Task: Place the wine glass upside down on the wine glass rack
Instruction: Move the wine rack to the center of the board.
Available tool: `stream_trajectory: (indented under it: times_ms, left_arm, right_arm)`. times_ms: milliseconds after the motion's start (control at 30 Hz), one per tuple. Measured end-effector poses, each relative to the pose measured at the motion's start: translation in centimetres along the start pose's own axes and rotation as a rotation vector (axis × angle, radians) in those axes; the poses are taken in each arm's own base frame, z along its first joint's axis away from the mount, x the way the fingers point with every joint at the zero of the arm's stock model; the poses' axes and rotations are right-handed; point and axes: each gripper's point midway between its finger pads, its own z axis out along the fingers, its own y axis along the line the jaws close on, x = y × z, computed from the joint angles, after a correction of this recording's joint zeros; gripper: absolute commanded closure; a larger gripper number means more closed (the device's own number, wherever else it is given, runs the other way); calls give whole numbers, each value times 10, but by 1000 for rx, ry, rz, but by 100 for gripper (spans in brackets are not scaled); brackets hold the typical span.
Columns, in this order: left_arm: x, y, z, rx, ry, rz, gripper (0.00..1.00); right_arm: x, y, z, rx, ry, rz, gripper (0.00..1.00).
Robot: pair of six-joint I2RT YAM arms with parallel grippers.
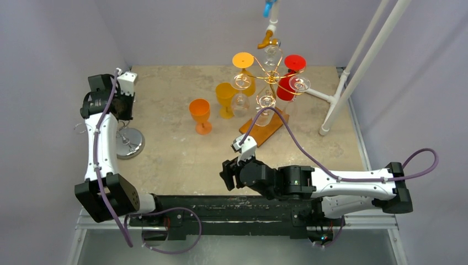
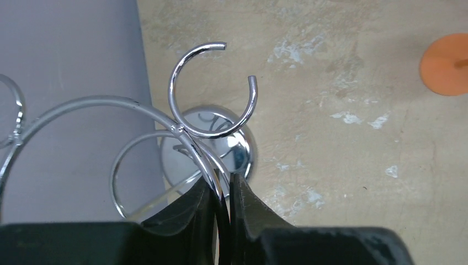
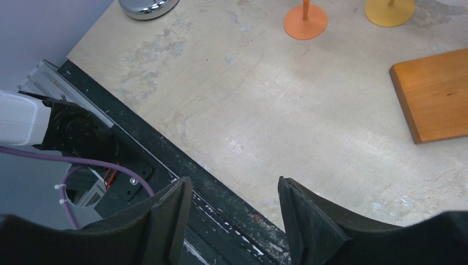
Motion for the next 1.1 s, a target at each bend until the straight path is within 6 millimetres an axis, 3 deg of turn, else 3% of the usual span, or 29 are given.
stream_trajectory:
  times_ms: [67,433,533,733,933,1067,1100]
  left_arm:
    - [0,-8,-2,42,-3,-17,99]
    - [-8,-55,-12,262,-40,-110,100]
    - [-13,-75,-16,307,-39,-124,100]
    - [-32,-139,-34,469,-73,-106,100]
    - [-38,-164,-40,531,-85,-111,100]
    - [-34,-170,-40,539,-93,-102,87]
    - [-33,-173,-41,543,-92,-96,79]
  right_arm:
    - [0,0,0,2,2,1,34]
    - [-4,-5,-1,20,-14,3,34]
    - [-7,-7,-3,23,-25,12,34]
    - [-6,-23,-6,51,-39,25,33]
    - [-4,-35,-13,55,-48,37,32]
    - [-5,-39,-17,54,-49,38,28]
    - [-5,-39,-17,55,-48,38,27]
